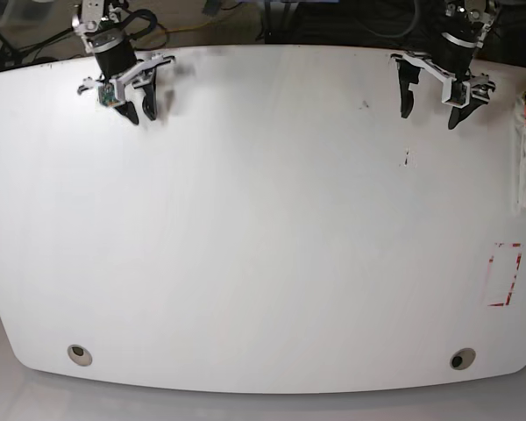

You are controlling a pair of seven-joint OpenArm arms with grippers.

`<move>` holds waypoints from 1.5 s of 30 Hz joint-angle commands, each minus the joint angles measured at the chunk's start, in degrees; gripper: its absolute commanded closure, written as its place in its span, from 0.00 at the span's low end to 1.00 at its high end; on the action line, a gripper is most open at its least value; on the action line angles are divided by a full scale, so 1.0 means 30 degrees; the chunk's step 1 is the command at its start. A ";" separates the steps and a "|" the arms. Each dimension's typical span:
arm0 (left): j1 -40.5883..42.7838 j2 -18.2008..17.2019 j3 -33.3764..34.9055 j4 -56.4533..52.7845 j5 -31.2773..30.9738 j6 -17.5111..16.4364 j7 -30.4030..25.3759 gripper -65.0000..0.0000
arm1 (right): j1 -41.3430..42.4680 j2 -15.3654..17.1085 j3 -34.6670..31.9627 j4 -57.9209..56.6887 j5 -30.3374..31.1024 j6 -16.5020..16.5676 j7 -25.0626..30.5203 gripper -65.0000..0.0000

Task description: Fold the T-shirt properly

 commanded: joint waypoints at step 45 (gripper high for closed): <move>-0.6822 0.1041 0.2378 -2.5049 0.2599 0.1966 -0.0273 0.25 | 0.2867 0.0370 -0.4757 -2.0714 0.1610 -0.0443 0.0755 0.72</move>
